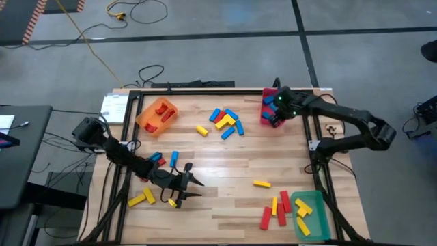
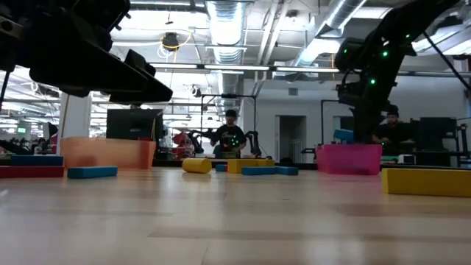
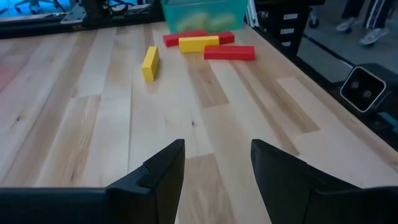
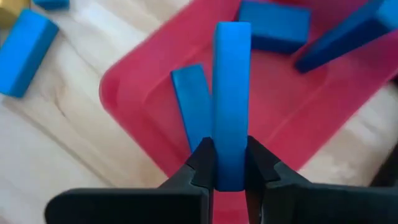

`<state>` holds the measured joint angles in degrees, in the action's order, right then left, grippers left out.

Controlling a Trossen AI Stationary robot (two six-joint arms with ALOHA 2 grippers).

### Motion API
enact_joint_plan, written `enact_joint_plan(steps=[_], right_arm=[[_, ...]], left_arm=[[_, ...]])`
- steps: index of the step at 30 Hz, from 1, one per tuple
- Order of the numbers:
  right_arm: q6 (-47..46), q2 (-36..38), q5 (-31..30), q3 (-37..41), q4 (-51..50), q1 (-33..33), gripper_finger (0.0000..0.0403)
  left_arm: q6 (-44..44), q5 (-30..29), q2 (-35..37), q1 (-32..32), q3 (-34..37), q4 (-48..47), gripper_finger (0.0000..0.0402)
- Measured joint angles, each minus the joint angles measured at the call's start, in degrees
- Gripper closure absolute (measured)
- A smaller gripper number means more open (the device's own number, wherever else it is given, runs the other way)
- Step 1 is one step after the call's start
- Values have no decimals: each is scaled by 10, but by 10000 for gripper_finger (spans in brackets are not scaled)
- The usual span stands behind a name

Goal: Sort blocks
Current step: Put the blue block into the red bin, then put the red block into the orange bin

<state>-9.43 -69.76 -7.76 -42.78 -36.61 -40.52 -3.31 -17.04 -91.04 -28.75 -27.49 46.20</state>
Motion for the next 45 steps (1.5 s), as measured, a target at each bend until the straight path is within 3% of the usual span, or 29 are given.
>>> enact_joint_plan(steps=[8,21,30,37,45], right_arm=[[3,-22,20,0,-6,7,313],[5,-16,20,0,-5,8,195],[-8,68,19,0,15,45,191],[-54,146,25,0,31,138,195],[-84,186,36,0,42,334,196]], left_arm=[[-10,0,0,0,0,1,221],[-35,0,0,-1,0,1,221],[-40,0,0,-2,0,1,221],[-40,0,0,-2,0,0,221],[-39,0,0,-2,0,-3,221]])
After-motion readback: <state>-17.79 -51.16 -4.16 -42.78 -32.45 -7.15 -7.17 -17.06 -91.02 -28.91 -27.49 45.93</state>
